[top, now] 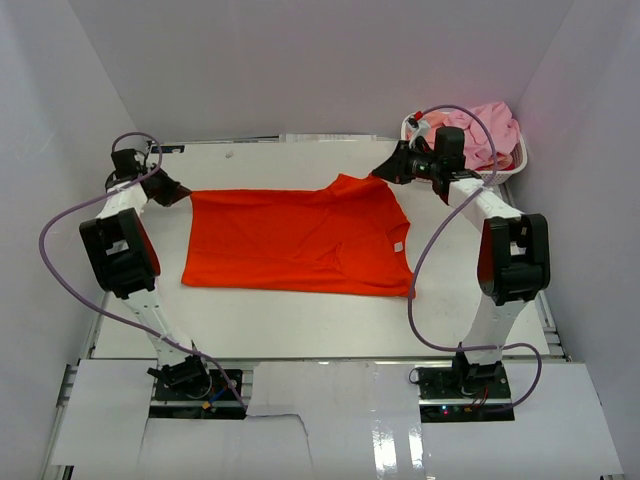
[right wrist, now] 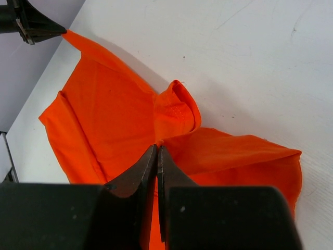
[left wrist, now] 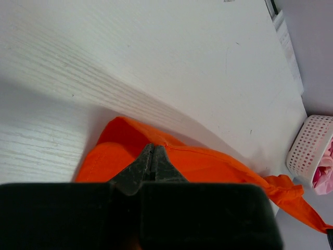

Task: Fold and stack the t-shirts
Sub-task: Fold the other side of the tshirt into a rectangle

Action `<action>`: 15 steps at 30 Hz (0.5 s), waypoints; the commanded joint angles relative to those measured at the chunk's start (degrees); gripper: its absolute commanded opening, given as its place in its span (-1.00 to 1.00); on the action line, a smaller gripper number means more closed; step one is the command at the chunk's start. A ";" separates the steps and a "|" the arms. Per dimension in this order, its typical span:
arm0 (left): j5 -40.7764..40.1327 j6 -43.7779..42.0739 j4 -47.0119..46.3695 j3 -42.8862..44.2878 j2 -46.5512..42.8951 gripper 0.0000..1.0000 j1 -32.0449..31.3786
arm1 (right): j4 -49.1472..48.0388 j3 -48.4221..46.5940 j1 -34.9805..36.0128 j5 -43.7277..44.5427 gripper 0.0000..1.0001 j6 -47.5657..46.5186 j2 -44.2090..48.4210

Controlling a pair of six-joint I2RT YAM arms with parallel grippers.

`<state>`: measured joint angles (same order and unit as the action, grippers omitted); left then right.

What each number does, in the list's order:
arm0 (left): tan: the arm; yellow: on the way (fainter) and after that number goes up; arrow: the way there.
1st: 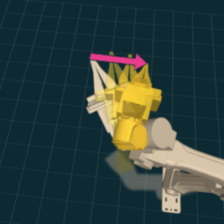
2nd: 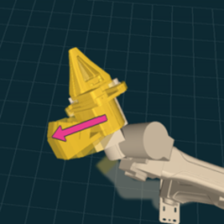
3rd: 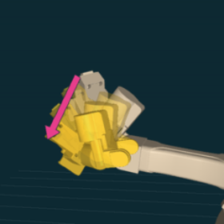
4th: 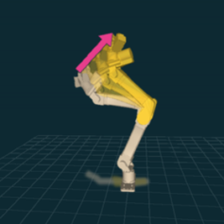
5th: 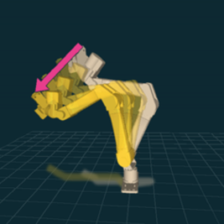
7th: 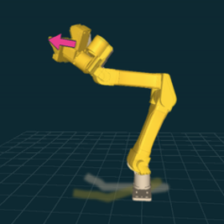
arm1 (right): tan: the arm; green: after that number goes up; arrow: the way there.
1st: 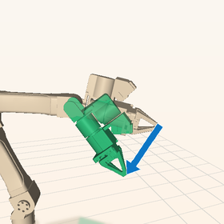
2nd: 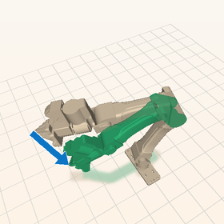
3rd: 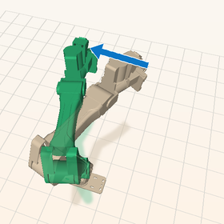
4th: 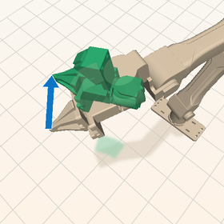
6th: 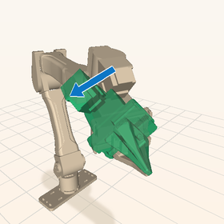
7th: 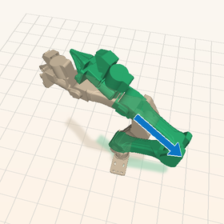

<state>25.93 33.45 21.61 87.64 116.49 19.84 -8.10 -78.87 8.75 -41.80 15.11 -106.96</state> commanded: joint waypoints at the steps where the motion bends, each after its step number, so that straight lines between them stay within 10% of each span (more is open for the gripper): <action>1: 0.17 -0.32 -0.51 -0.62 -5.22 -1.00 0.47 | -2.54 1.08 -0.14 -0.82 -0.85 -1.05 3.68; 15: -0.09 -0.93 0.45 -3.17 -7.32 -1.00 1.17 | -2.71 6.36 -0.14 -0.56 -0.85 -1.58 9.04</action>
<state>25.91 33.36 21.93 85.30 114.10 20.40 -8.95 -73.08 8.75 -41.78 14.50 -100.88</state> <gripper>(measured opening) 0.035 0.080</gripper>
